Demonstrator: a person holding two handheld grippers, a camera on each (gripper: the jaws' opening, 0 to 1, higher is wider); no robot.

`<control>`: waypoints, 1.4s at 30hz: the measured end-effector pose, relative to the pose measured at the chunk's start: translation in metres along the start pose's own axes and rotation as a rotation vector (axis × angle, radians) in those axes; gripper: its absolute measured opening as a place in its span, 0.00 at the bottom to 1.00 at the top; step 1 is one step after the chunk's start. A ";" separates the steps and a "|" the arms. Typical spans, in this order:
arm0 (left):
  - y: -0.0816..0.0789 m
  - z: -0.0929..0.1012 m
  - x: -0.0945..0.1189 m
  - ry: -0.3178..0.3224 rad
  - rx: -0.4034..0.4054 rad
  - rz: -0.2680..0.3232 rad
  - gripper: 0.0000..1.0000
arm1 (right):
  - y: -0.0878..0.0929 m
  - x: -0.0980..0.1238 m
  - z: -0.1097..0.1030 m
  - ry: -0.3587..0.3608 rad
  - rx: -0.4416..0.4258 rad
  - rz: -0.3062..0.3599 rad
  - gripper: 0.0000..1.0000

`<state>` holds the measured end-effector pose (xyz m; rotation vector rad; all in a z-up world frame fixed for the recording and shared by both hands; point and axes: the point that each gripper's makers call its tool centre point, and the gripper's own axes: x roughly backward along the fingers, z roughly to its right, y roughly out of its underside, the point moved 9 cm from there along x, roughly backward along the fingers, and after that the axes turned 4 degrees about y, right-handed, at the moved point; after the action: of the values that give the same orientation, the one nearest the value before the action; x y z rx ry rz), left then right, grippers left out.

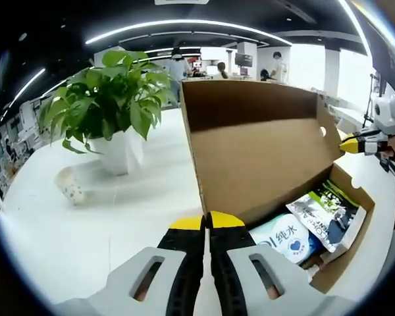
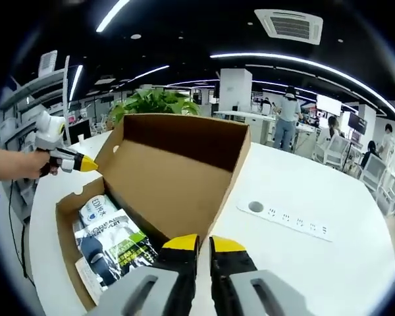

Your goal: Operate the shoe box by opening the lid, removing the specified soft item, and placing it in the target area until the item is outside and the box remains undamaged.

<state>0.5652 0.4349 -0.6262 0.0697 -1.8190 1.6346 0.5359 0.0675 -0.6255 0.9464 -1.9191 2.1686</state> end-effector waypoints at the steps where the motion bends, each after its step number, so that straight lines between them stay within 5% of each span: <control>1: 0.000 0.000 0.000 0.000 -0.002 0.001 0.00 | 0.001 0.000 -0.001 -0.003 -0.013 -0.004 0.00; 42: -0.005 -0.005 -0.026 -0.026 0.082 -0.024 0.00 | 0.007 -0.023 0.008 0.006 -0.138 -0.040 0.00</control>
<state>0.5900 0.4280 -0.6350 0.1489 -1.7643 1.6985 0.5540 0.0656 -0.6428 0.9446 -1.9990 1.9857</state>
